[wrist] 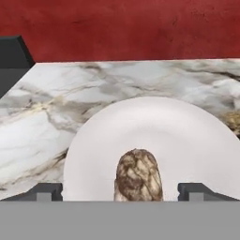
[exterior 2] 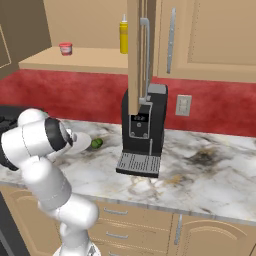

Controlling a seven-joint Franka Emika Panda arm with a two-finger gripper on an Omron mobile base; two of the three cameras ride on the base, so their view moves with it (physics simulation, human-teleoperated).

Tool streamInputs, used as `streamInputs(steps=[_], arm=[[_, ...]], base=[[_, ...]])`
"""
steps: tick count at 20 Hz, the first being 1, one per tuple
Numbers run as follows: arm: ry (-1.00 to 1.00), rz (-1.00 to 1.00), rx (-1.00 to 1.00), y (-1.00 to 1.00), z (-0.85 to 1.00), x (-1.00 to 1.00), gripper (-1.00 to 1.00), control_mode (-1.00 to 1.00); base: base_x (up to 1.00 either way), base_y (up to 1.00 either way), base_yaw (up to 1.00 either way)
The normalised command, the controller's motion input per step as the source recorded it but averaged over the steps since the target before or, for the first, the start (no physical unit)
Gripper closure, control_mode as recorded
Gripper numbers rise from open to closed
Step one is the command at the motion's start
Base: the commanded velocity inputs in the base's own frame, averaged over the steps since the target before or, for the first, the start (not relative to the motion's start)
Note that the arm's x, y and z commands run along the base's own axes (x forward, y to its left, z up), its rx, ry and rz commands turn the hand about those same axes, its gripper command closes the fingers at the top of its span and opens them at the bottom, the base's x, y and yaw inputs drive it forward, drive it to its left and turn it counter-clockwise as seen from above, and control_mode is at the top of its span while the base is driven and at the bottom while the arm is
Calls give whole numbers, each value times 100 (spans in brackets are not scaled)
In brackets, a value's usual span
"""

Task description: Pick the avocado and bread from the counter and place them on the plate. Then pick the jam from the cabinet and place it next to the plate. Lastly close the cabinet door.

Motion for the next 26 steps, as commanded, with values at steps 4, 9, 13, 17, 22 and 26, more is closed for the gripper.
streamInputs(steps=[4, 9, 13, 17, 22, 26], arm=[[-20, 0, 0, -2, 69, -23, -100, -100], [-8, 0, 1, -30, 62, -21, -100, -100], [-1, 0, 5, -47, 88, -10, -100, -100], [4, 0, 15, -47, 100, 0, -100, -100], [21, 0, 10, -34, 80, 0, -100, -100], [49, -9, 0, -14, 78, 0, -100, -100]], base=[[0, 0, 0], [0, 0, 0], [0, 0, 0], [0, 0, 0], [0, 0, 0], [0, 0, 0]])
